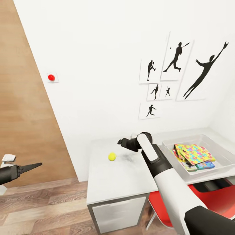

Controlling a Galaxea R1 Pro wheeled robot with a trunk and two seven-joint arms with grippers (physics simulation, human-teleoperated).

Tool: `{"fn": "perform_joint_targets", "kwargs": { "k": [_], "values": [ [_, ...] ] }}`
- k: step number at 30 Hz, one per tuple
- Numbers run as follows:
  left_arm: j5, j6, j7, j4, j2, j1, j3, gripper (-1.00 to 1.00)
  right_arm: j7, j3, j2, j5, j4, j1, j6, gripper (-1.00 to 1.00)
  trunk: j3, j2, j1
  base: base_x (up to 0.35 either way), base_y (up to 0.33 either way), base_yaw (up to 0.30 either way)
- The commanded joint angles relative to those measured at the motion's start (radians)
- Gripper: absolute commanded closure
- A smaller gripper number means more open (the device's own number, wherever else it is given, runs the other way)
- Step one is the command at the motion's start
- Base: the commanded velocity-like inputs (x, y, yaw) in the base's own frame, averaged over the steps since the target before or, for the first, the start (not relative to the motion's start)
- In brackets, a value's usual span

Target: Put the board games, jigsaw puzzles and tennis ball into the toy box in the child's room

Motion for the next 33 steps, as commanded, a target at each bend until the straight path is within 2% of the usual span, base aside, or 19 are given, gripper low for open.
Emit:
{"fn": "perform_joint_targets", "kwargs": {
  "k": [1, 4, 9, 13, 19, 23, 25, 29, 33],
  "values": [
    [-0.002, 0.009, 0.024, 0.000, -0.001, -0.001, 0.000, -1.00, -0.012, 0.006, 0.002, -0.005, 0.001, -0.005, 0.001, -1.00, -0.001, -0.002, 0.001, 0.000, 0.000, 0.164],
    [-0.004, 0.009, 0.064, 0.000, -0.003, -0.001, -0.001, -1.00, -0.014, 0.010, 0.007, 0.010, 0.007, -0.012, 0.001, -1.00, 0.004, -0.002, 0.001, 0.000, 0.000, 0.164],
    [-0.005, 0.007, 0.095, 0.000, -0.005, -0.001, -0.002, -1.00, -0.014, 0.013, 0.007, 0.044, 0.011, -0.016, 0.003, -1.00, 0.011, -0.002, 0.001, 0.000, 0.000, 0.166],
    [-0.007, 0.003, 0.106, 0.000, -0.006, -0.001, -0.004, -1.00, -0.014, 0.013, 0.007, 0.056, 0.012, -0.017, 0.004, -1.00, 0.016, -0.002, 0.001, 0.000, 0.000, 0.146],
    [-0.008, -0.001, 0.165, -0.006, -0.012, -0.001, -0.011, -1.00, -0.011, 0.007, 0.001, 0.068, 0.005, -0.023, 0.011, -1.00, 0.017, -0.002, 0.001, 0.000, 0.000, 0.035],
    [-0.010, -0.001, 0.164, -0.009, -0.015, -0.001, -0.012, -1.00, -0.013, 0.004, 0.004, 0.091, 0.012, -0.023, 0.027, -1.00, 0.017, -0.002, 0.001, 0.007, 0.000, 0.000],
    [-0.010, -0.001, 0.163, -0.008, -0.016, -0.002, -0.012, -1.00, -0.015, 0.007, 0.003, 0.085, 0.017, -0.018, 0.020, -1.00, 0.017, -0.002, 0.001, 0.054, 0.000, 0.000],
    [-0.011, -0.001, 0.162, -0.008, -0.018, -0.002, -0.012, -1.00, -0.016, 0.015, -0.015, 0.087, 0.020, -0.014, 0.013, -1.00, 0.017, -0.002, 0.001, 0.160, 0.079, 0.000],
    [-0.011, -0.001, 0.162, -0.008, -0.019, -0.002, -0.012, -1.00, -0.014, 0.017, -0.022, 0.088, 0.021, -0.013, 0.012, -1.00, 0.017, -0.002, 0.001, 0.230, 0.149, 0.000]
  ]
}}
